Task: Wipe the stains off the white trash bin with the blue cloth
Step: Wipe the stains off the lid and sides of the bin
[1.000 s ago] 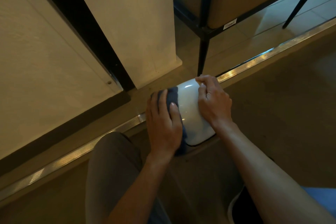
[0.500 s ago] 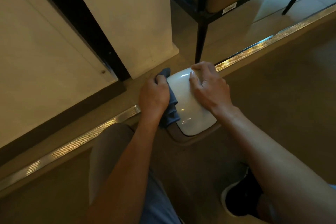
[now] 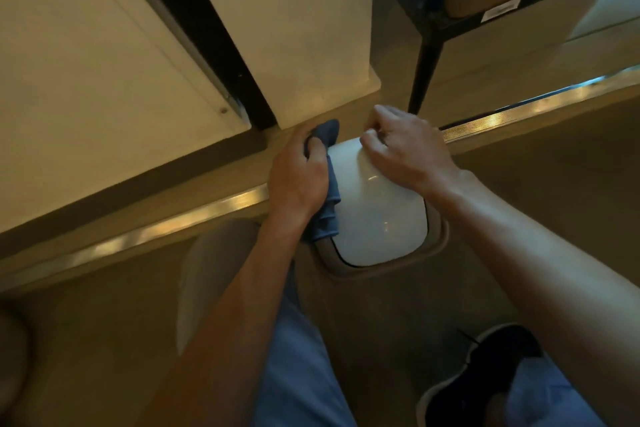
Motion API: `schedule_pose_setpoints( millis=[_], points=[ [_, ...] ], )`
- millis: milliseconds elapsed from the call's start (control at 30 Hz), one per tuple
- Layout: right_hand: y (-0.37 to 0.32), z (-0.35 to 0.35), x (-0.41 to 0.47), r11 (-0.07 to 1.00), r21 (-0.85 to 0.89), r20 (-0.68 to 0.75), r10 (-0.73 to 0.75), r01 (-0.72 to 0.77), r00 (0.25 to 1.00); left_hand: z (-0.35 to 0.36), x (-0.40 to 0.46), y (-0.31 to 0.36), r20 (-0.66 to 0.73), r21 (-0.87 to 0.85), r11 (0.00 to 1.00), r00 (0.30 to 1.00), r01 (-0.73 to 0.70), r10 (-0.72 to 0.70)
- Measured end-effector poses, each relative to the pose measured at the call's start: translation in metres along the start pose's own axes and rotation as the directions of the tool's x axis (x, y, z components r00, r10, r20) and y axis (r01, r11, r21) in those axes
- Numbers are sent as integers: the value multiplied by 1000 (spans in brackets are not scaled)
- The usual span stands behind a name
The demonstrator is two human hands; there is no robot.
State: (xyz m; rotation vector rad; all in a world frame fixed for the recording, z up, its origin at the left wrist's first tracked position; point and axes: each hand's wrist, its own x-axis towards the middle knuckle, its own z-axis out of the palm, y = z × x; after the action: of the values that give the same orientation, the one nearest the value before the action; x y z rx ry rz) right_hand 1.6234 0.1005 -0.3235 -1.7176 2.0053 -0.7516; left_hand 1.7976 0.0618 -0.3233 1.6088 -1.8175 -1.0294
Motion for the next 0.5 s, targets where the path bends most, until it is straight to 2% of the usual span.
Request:
schedule_pose_setpoints(
  millis=[133,267,400,500],
  points=[
    [0,6,11,996,-67,3,-63,63,998,2,-1,1,-85,59,998,996,-3,8],
    [6,4,13,979,-145,14,-146,146,989,7,-4,3,-193,151,987,981,53,-23],
    [10,6,15,987,-76,64,-136,141,989,9,-7,3,-322,232,968,947,92,-13],
    [7,8,16,991,-79,41,-106,109,994,10,-11,6,-407,257,960,913,114,1]
  ],
)
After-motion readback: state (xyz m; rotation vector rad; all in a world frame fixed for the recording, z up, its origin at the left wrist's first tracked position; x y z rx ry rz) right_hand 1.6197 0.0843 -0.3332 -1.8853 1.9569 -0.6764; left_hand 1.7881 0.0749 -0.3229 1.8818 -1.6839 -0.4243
